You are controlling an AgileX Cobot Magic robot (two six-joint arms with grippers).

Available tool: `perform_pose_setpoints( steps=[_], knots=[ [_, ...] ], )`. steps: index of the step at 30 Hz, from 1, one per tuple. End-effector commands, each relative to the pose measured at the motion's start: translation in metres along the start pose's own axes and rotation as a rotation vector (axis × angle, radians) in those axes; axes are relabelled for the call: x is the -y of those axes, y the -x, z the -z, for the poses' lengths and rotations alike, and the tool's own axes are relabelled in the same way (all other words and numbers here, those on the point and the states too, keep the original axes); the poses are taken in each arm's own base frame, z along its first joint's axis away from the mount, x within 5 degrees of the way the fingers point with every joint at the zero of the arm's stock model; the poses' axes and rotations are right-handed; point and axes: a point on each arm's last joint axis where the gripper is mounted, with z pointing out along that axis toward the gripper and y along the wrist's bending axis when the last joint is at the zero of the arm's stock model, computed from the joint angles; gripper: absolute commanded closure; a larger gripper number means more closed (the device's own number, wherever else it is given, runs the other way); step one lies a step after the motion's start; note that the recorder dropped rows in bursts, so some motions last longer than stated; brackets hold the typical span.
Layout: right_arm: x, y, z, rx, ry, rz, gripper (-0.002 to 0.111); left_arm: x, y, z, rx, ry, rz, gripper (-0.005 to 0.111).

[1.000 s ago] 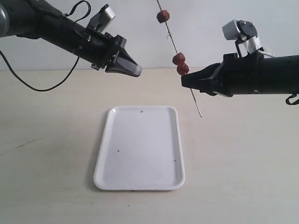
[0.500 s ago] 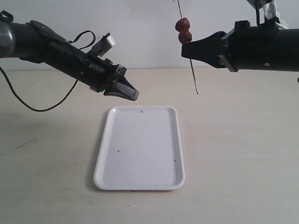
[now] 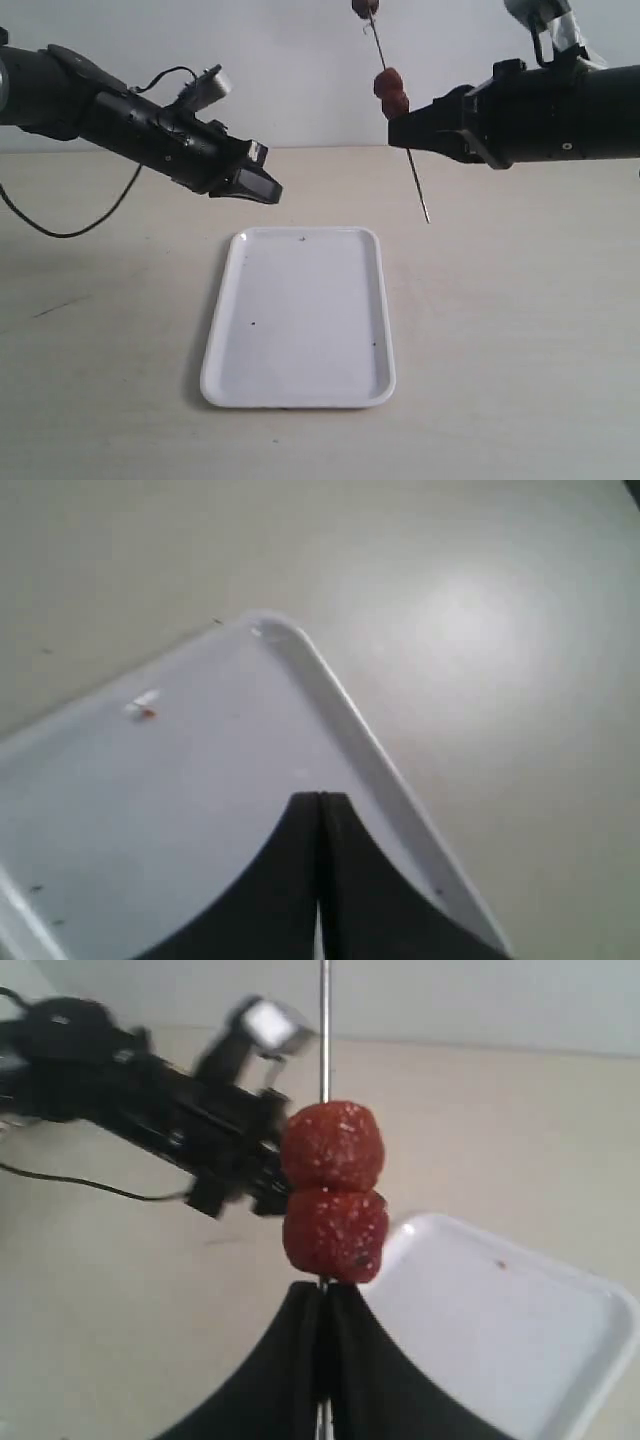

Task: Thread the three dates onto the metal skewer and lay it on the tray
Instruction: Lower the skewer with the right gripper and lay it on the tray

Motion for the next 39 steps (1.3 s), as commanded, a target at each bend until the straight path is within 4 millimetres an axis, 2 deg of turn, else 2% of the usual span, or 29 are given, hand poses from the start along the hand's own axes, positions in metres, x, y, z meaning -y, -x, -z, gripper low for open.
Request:
perform_pose_setpoints(
  steps=[1, 7, 11, 21, 29, 39],
  knots=[
    [0.000, -0.007, -0.010, -0.075, -0.156, -0.038, 0.108, 0.008, -0.002, 0.029, 0.151, 0.199, -0.014, 0.107],
    [-0.031, -0.020, -0.038, -0.113, -0.222, -0.038, 0.108, 0.019, -0.029, 0.064, 0.240, 0.399, -0.049, 0.107],
    [-0.046, -0.035, -0.057, -0.144, -0.259, -0.134, 0.108, 0.029, -0.055, 0.093, 0.309, 0.545, -0.049, 0.107],
    [-0.045, -0.083, -0.103, -0.243, -0.361, -0.298, 0.108, 0.057, -0.081, 0.131, 0.398, 0.618, -0.087, 0.107],
    [-0.026, -0.114, -0.123, -0.330, -0.425, -0.397, 0.108, 0.065, -0.085, 0.140, 0.425, 0.619, -0.099, 0.107],
    [-0.015, -0.131, -0.131, -0.370, -0.469, -0.444, 0.108, 0.065, -0.084, 0.141, 0.429, 0.624, -0.099, 0.107]
  ],
)
